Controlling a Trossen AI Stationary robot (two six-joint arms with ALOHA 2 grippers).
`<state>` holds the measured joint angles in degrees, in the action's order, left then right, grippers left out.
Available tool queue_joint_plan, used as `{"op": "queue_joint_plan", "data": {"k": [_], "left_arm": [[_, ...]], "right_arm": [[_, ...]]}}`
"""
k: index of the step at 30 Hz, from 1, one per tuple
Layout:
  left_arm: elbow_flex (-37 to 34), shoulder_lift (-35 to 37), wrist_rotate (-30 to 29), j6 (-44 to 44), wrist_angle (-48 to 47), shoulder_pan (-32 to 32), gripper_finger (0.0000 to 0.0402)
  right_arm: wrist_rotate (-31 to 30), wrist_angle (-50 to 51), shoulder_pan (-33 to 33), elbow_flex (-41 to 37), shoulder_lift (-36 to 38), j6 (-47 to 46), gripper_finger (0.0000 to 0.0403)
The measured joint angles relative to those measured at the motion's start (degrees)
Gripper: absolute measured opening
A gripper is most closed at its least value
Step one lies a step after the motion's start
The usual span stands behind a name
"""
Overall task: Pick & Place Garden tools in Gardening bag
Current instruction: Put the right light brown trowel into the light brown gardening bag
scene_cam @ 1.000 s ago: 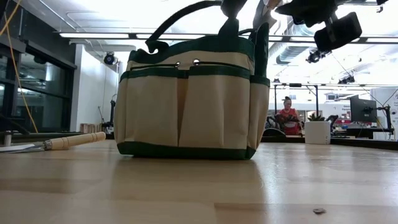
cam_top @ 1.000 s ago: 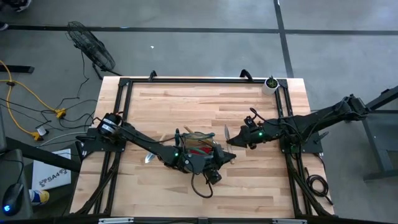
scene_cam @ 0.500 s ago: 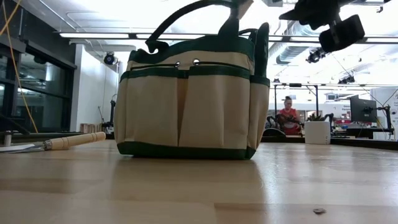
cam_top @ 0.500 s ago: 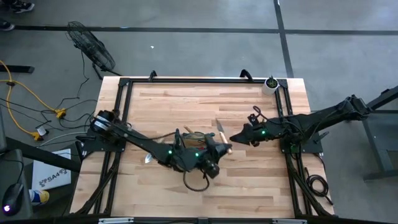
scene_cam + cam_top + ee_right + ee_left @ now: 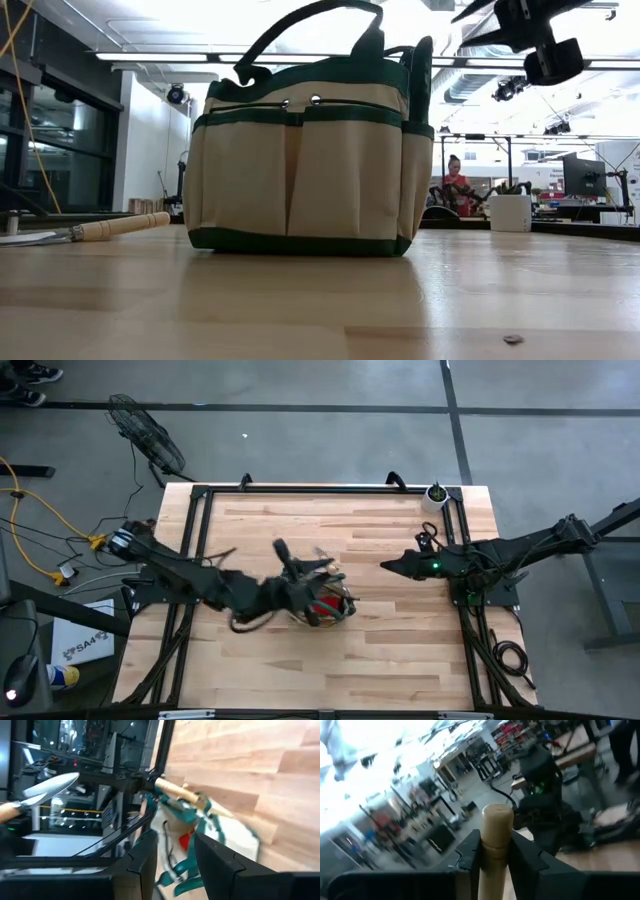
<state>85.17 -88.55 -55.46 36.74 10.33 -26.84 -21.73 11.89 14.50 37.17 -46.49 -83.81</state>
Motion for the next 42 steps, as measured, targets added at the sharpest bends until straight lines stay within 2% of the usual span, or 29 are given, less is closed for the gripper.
{"op": "queue_joint_plan", "data": {"k": [9, 16, 26, 33, 42], "left_arm": [[0.0, 6.9, -6.5, -37.6, -18.4, -2.7, 0.0066], [0.0, 6.7, -6.9, -52.3, -23.8, -7.7, 0.0066], [0.0, 0.3, -5.6, -56.8, -23.8, -15.2, 0.0066], [0.0, -5.7, -6.9, -66.0, -23.7, -15.1, 0.0066], [0.0, -10.2, -12.2, -67.2, -24.0, -13.6, 0.0066]], "right_arm": [[-0.3, 1.5, -0.7, 0.0, 0.1, 7.5, 0.0121], [3.1, 1.8, -0.6, 0.0, 0.1, 15.0, 0.0121], [7.6, 4.4, -0.6, 0.0, 0.1, 21.2, 0.0121], [8.9, 4.6, -0.6, 0.0, 0.1, 24.1, 0.0121], [10.2, 4.6, -0.6, 0.0, 0.1, 26.4, 0.0121]]}}
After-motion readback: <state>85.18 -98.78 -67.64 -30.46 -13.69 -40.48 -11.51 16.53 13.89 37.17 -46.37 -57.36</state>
